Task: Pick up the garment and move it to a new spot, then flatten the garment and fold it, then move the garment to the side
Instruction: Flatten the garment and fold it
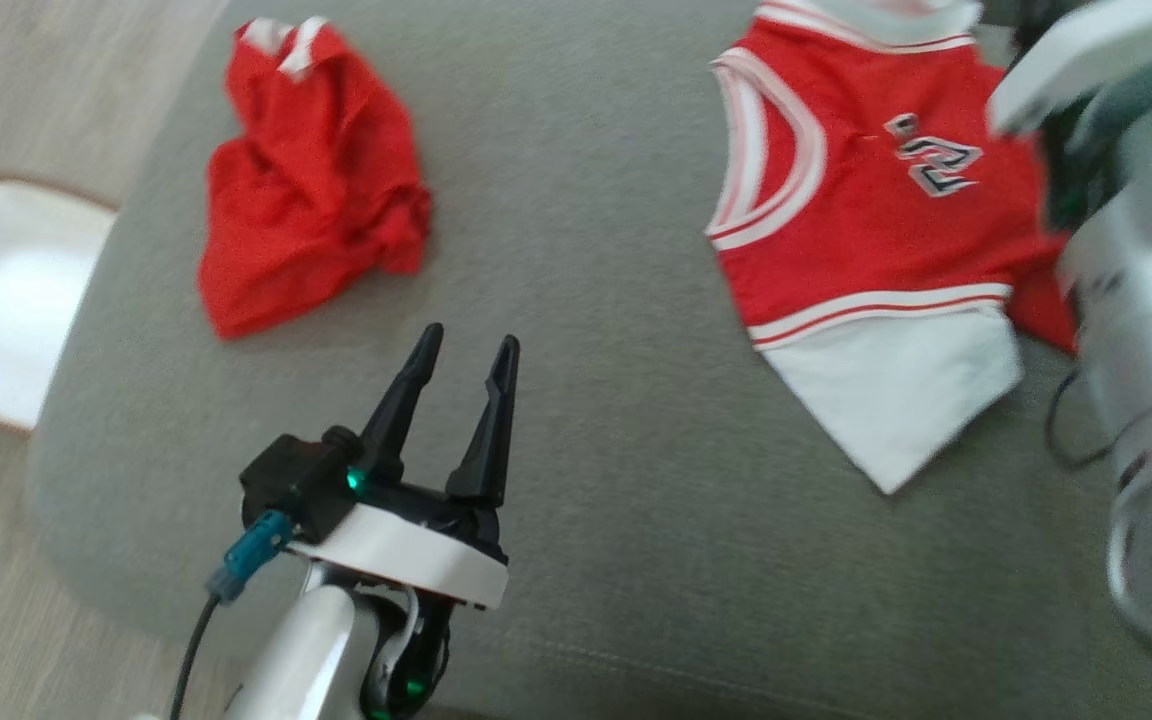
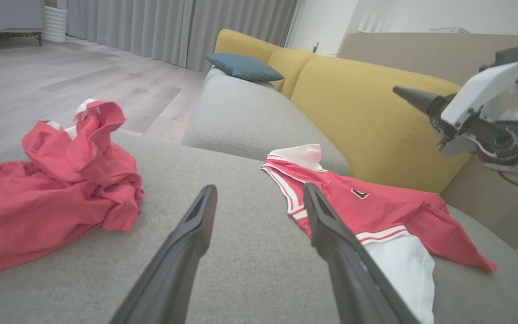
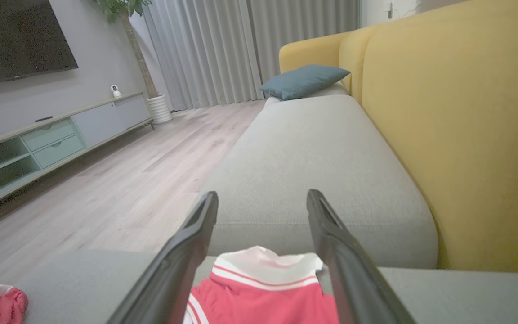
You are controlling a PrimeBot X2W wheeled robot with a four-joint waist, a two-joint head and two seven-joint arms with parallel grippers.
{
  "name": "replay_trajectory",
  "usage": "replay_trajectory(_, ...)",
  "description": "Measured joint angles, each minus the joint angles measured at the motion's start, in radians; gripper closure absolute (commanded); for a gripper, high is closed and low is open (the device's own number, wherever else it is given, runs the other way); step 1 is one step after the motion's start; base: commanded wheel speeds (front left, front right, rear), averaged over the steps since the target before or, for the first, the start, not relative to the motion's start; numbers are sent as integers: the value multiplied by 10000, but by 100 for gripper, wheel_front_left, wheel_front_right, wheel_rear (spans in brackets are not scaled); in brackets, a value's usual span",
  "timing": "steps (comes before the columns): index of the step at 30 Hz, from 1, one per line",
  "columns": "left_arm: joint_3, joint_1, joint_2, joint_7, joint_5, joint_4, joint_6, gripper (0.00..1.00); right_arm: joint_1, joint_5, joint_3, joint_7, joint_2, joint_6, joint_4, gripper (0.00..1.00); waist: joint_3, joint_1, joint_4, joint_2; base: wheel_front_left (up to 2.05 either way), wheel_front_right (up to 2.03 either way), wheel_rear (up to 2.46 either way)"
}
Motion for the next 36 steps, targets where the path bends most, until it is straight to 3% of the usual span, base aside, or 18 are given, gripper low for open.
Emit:
replay_trajectory(6,255,60,0,0,125,-2,-81,0,1821,1058,1064,-259,339,0,-880,0,-519,0,-896,0,0,0,0)
replay_trajectory(12,412,134,0,0,33,0,-75,0,4658,1877,1822,-286,263,0,-3814,0,-1078,0,-1769,0,0,0,0)
replay_trajectory(20,422,476,2,0,-337,130,61,0,8728,2000,1682,-286,424,0,-7049,0,-1581,-1,-2768,0,0,0,0)
replay_trajectory(28,349,400,2,0,-769,571,171,0,9337,1735,1522,-236,665,0,-8493,0,-1364,-1,-3375,0,0,0,0)
replay_trajectory(36,-1423,-987,4,8,-941,2587,288,0,9292,1507,1356,36,717,0,-9070,0,-930,-1,-3889,0,0,0,0)
